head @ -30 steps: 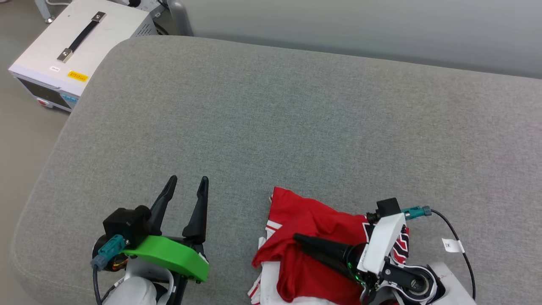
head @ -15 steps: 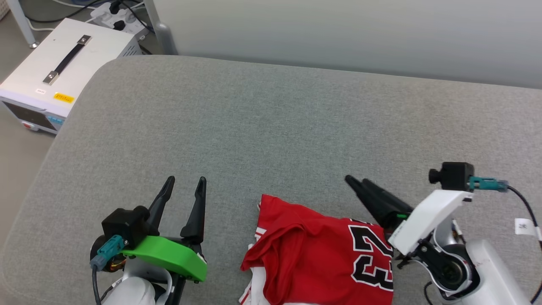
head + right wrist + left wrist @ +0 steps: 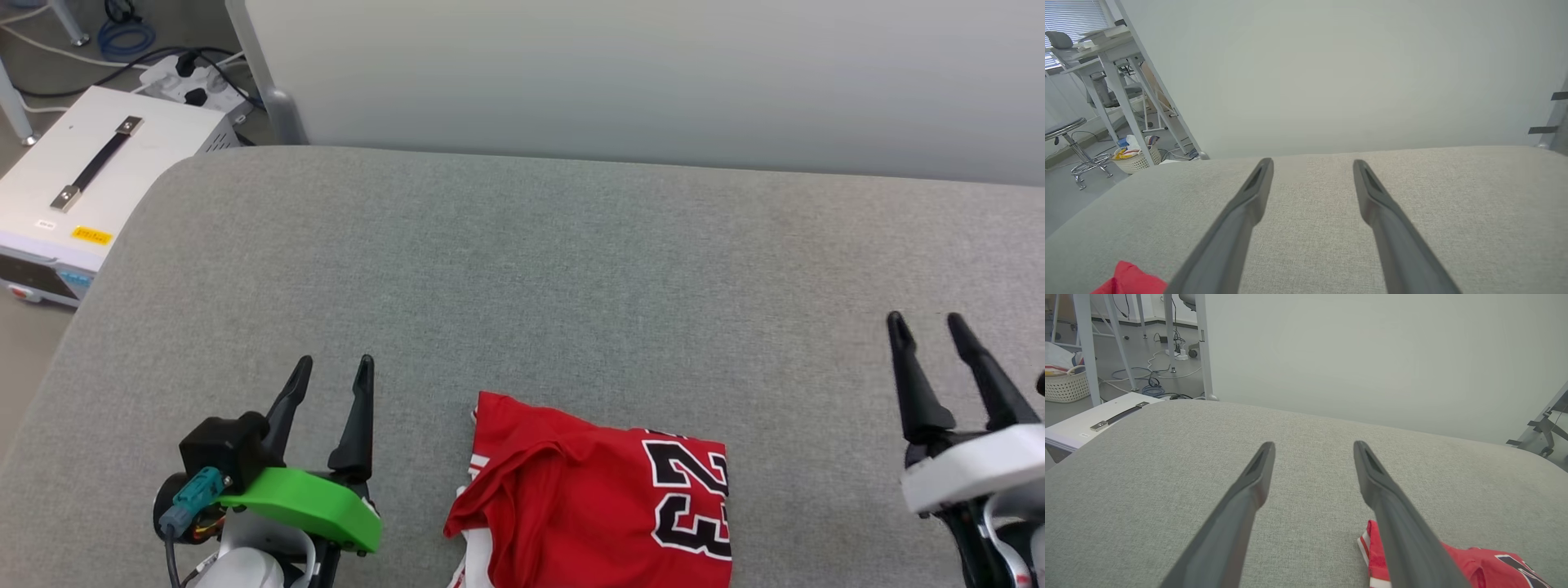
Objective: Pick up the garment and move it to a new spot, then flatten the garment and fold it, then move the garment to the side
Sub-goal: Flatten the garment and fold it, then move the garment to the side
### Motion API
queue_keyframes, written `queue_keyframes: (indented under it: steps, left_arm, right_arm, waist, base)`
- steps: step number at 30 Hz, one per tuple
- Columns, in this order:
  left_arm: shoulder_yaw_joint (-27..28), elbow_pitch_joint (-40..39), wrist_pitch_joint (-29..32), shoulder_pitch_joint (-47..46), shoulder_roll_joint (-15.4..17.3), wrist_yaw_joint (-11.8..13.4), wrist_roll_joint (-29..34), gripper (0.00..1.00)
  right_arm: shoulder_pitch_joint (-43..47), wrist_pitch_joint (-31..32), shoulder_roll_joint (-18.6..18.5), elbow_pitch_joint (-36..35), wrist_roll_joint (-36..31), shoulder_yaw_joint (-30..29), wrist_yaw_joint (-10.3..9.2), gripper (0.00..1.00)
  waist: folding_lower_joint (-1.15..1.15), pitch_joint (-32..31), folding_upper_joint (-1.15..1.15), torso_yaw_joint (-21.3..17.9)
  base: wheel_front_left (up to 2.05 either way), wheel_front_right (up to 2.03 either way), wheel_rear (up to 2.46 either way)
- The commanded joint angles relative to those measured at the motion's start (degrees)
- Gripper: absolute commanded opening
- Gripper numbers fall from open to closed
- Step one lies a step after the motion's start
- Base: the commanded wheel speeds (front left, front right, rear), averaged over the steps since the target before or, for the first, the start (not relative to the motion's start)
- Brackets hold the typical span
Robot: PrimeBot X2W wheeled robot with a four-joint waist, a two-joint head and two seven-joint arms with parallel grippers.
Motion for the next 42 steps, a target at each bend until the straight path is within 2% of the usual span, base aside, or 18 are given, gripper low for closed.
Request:
queue_keyframes:
  steps: [1,7,21,33,37,39,41,42]
  left_arm:
    - [0.4,-0.1,-0.3,0.6,0.4,0.5,0.9,1.00]
    - [1.3,-0.1,-0.4,1.7,0.4,1.3,2.8,1.00]
    - [2.0,0.1,-0.4,4.5,0.5,1.8,4.9,1.00]
    - [2.0,0.4,-0.4,4.5,0.6,1.8,4.6,1.00]
    - [1.9,0.6,-0.3,4.2,0.5,1.8,4.5,1.00]
    - [2.0,0.6,-0.3,3.9,0.5,1.8,4.4,1.00]
    - [2.2,0.5,-0.3,3.2,0.4,1.7,4.3,1.00]
    - [2.4,0.3,-0.3,2.1,0.2,1.3,4.3,1.00]
  right_arm:
    - [1.3,-1.3,-0.1,-1.1,-1.8,-0.5,0.02,1.00]
    - [5.6,-4.7,0.9,-4.4,-7.1,-1.9,0.02,1.00]
    - [15.1,-5.1,4.5,-7.5,-9.6,-3.2,0.02,1.00]
    - [15.3,-4.1,4.3,-7.8,-9.4,-3.5,0.02,1.00]
    - [14.9,-3.7,2.8,-7.4,-9.8,-5.0,0.02,1.00]
    - [14.6,-2.3,2.1,-6.8,-8.8,-6.0,0.02,1.00]
    - [13.6,2.2,1.1,-5.0,-4.4,-7.4,0.02,1.00]
    - [12.1,10.5,-0.5,-2.7,2.1,-7.8,0.02,1.00]
  waist:
    - [0.00,-0.7,0.00,-0.7]
    - [0.00,-2.0,0.00,-1.3]
    - [0.00,-4.3,0.00,-2.3]
    - [0.00,-4.1,0.00,-3.0]
    - [0.00,-3.8,0.00,-2.8]
    - [0.00,-3.2,0.00,-2.7]
    - [0.00,-2.1,0.00,-2.3]
    - [0.00,-0.4,0.00,-1.6]
  base:
    - [0.00,0.00,0.00]
    - [0.00,0.00,0.00]
    - [0.00,0.00,0.00]
    - [0.00,0.00,0.00]
    - [0.00,0.00,0.00]
    - [0.00,0.00,0.00]
    - [0.00,0.00,0.00]
    - [0.00,0.00,0.00]
